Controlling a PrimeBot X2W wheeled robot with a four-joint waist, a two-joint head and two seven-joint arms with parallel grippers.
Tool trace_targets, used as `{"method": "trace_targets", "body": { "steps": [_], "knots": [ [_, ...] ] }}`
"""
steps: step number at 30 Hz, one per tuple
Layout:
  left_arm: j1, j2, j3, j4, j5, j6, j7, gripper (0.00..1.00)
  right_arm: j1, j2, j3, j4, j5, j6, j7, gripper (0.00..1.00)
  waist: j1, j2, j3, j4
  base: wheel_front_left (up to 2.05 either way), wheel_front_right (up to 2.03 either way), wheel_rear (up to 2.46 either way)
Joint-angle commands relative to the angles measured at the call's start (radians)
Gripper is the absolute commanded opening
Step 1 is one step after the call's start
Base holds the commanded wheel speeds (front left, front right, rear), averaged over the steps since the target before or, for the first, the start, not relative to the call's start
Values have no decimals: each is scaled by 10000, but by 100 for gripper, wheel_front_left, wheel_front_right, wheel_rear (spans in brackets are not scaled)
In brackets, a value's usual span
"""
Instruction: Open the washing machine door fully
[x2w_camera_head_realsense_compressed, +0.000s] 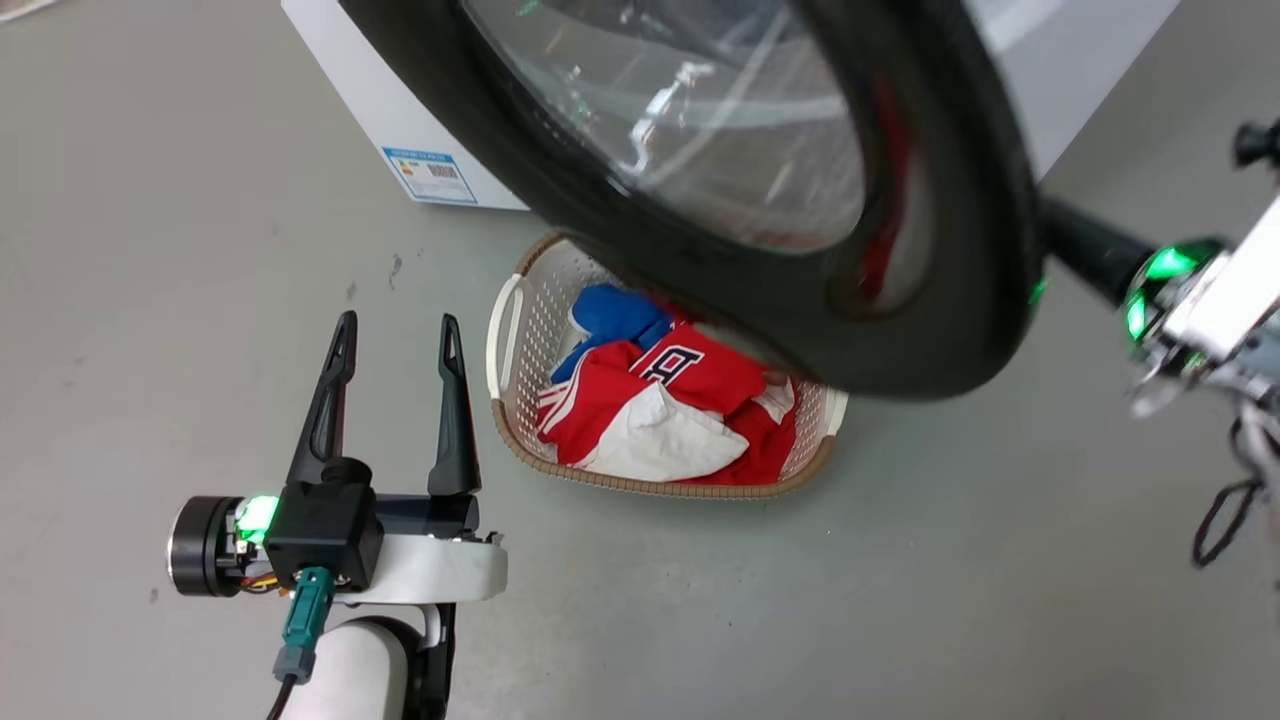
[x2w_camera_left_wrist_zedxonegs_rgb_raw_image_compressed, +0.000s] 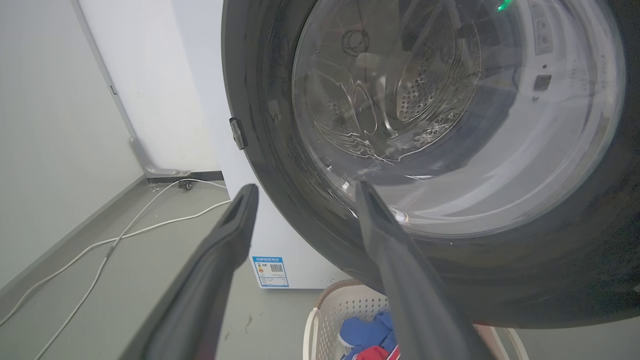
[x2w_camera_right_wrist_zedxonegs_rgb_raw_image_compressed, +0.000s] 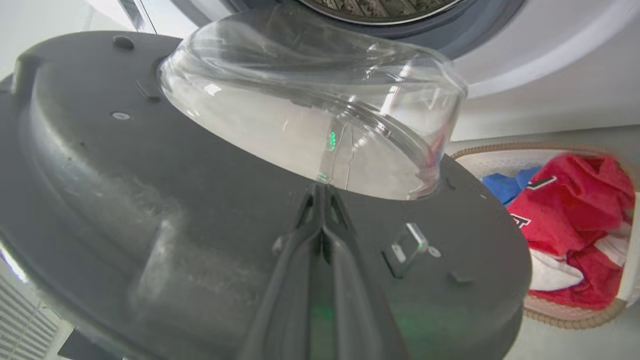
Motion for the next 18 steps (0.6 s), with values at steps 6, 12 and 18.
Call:
{"method": "trace_targets", "body": {
  "steps": [6,12,18],
  "knots": [
    [287,56,58,108,52,-65,-26,100,1400,392,651,-1265,185,25,276,0,1,0,-505,-80,0,0,0],
    [507,50,9,208,80,-86,-26,100,2492,733,1353,-2136,240,27,413,0,1,0,-899,-53,0,0,0],
    [672,46,3,241,58,-66,-26,100,3388,1090,2143,-2661,175,27,505,0,1,0,-1097,22,0,0,0]
  ]
}}
